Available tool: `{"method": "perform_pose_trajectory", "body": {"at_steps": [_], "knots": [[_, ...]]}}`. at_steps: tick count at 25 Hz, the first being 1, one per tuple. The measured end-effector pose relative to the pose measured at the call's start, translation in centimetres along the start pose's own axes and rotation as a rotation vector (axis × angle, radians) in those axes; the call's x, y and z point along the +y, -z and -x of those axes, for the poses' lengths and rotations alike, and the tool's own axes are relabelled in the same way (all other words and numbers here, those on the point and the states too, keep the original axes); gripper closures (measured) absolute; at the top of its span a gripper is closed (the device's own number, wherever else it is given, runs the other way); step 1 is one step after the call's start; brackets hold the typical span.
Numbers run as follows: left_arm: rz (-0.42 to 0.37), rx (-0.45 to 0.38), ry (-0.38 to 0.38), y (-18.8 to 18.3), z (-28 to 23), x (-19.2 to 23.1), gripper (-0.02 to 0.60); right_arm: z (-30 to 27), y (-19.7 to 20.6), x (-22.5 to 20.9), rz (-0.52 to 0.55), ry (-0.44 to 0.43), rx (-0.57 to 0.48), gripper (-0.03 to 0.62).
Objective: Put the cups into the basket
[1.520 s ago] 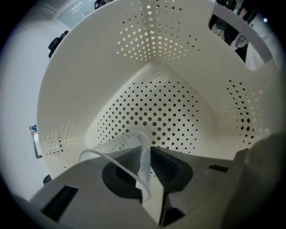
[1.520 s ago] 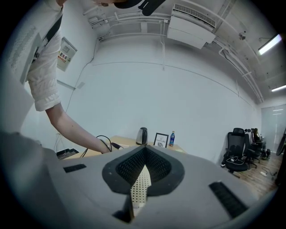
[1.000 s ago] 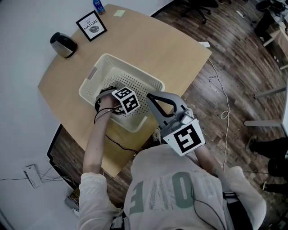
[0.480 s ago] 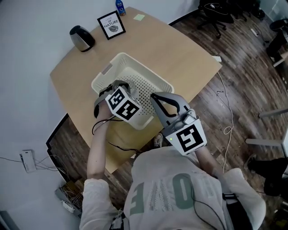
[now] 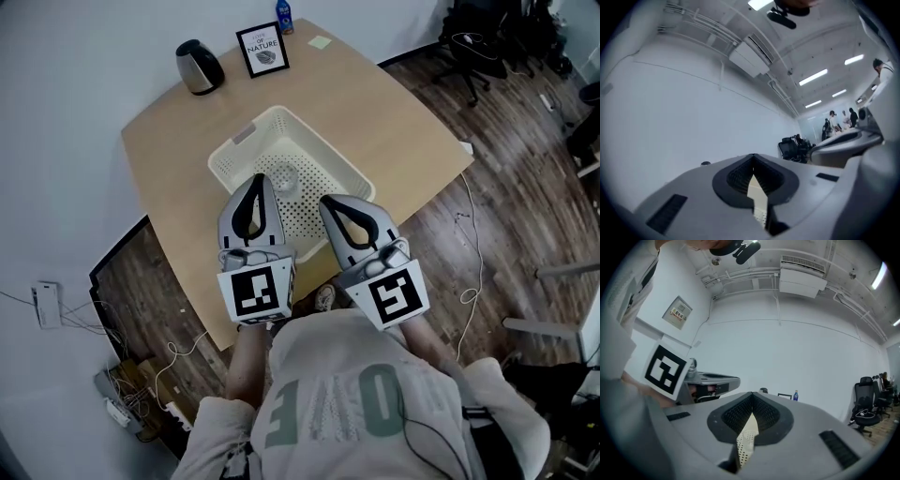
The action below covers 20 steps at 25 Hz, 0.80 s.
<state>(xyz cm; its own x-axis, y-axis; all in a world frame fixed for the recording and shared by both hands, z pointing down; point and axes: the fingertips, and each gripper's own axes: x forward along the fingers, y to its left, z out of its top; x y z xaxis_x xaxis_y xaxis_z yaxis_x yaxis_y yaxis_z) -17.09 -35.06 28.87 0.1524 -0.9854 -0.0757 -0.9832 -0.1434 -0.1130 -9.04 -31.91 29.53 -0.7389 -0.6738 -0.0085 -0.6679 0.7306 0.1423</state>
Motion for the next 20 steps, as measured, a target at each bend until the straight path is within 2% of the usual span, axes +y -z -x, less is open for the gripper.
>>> {"method": "perform_pose_trajectory", "body": {"at_steps": [3, 6, 10, 15, 20], "knots": [[0.1, -0.038, -0.014, -0.1, 2.3, -0.3, 0.574, 0.1, 0.1, -0.5, -0.068, 0.038, -0.02, 0.595], [0.115, -0.069, -0.055, -0.1, 4.2, 0.0, 0.574, 0.0, 0.7, -0.5, -0.115, 0.049, -0.017, 0.595], [0.161, -0.117, -0.075, -1.2, 5.5, 0.5, 0.574, -0.3, 1.2, -0.2, -0.115, 0.052, 0.005, 0.595], [0.18, -0.111, -0.089, -0.5, 5.4, 1.6, 0.574, -1.0, 1.5, 1.2, -0.1, 0.023, 0.006, 0.595], [0.265, -0.138, -0.066, -0.7, 5.3, 2.0, 0.574, -1.3, 1.3, 1.5, -0.088, 0.012, -0.001, 0.595]]}}
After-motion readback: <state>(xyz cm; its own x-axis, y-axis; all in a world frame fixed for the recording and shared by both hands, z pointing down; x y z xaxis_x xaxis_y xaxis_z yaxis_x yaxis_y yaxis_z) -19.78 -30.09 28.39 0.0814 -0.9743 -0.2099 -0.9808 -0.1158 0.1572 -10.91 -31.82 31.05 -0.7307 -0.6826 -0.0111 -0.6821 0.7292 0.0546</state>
